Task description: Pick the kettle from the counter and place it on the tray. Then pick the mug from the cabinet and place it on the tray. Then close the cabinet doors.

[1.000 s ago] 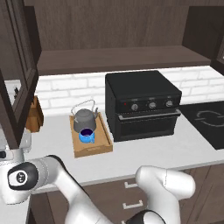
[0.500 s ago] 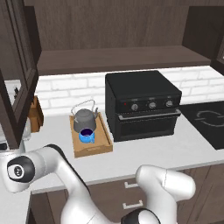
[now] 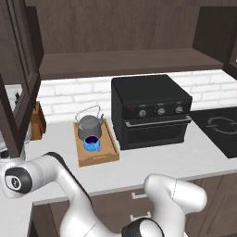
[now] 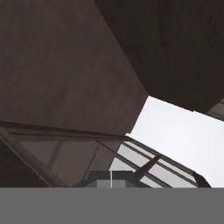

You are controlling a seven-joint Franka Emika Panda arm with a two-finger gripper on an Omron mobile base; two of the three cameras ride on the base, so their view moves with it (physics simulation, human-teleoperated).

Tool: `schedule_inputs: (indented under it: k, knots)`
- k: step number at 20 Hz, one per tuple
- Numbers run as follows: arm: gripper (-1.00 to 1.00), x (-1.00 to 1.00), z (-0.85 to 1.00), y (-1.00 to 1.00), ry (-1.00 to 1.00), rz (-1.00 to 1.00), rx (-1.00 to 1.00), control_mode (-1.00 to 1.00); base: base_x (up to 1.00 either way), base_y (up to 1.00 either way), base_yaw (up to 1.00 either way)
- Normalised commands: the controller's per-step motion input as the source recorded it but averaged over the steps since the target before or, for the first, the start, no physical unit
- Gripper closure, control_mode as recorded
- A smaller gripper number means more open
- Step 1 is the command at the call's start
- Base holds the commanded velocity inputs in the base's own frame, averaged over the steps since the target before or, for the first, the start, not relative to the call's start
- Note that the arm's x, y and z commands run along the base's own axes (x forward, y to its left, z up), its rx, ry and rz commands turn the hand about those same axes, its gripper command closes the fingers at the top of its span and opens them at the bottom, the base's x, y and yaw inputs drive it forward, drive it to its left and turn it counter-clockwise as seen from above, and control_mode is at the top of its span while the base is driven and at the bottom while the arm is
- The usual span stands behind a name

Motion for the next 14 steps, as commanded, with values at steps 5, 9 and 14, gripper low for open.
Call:
schedule_inputs:
  k: [5, 9, 14]
  knots:
    - [1.0, -0.02, 0.12, -0.06, -0.05, 0.0, 0.17, -1.0, 0.0, 0.0, 0.0]
    - [1.0, -0.08, 0.18, -0.08, -0.05, 0.0, 0.16, -1.0, 0.0, 0.0, 0.0]
    - [1.0, -0.09, 0.18, -0.25, 0.0, 0.0, 0.13, -1.0, 0.0, 0.0, 0.0]
